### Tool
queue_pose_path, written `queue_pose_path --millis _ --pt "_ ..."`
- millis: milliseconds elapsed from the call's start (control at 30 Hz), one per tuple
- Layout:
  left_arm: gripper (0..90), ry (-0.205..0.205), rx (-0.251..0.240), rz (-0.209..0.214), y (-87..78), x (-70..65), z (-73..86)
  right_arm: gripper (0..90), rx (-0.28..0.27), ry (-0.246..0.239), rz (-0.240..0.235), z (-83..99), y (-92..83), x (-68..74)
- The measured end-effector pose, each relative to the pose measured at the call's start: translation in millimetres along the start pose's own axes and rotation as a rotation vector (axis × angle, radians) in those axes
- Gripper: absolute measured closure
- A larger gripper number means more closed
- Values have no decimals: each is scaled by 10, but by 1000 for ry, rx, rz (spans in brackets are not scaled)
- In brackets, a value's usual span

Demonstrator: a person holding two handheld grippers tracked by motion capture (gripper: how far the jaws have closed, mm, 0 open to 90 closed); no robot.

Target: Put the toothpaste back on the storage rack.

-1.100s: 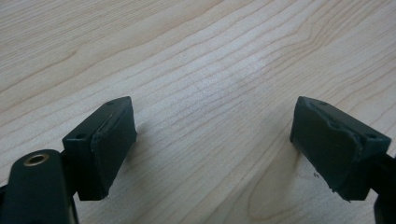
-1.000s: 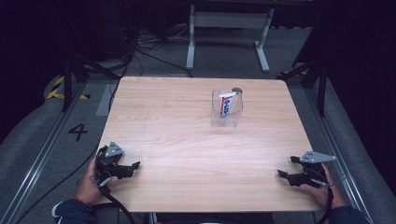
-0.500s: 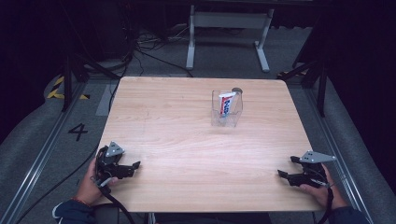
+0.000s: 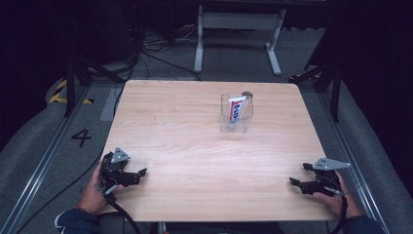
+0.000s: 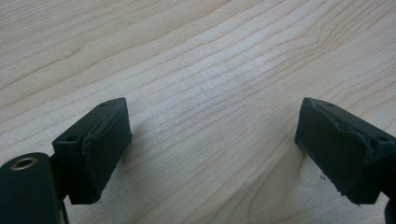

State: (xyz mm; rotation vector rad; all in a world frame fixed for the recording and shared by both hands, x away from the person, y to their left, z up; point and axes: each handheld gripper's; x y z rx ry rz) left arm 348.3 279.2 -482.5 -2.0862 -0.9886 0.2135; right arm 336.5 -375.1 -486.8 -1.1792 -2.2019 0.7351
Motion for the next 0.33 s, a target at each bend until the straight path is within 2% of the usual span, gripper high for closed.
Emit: queue_pose_path --millis 333 --pt "105 2 -1 -3 3 2 -1 154 0 0 0 0 0 0"
Point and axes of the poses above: each handheld gripper's, and its own axes: y roughly forward along the jaws, z roughly out of its underside, x roughly to its left, and after that the axes turned 15 degrees about y, right-handed
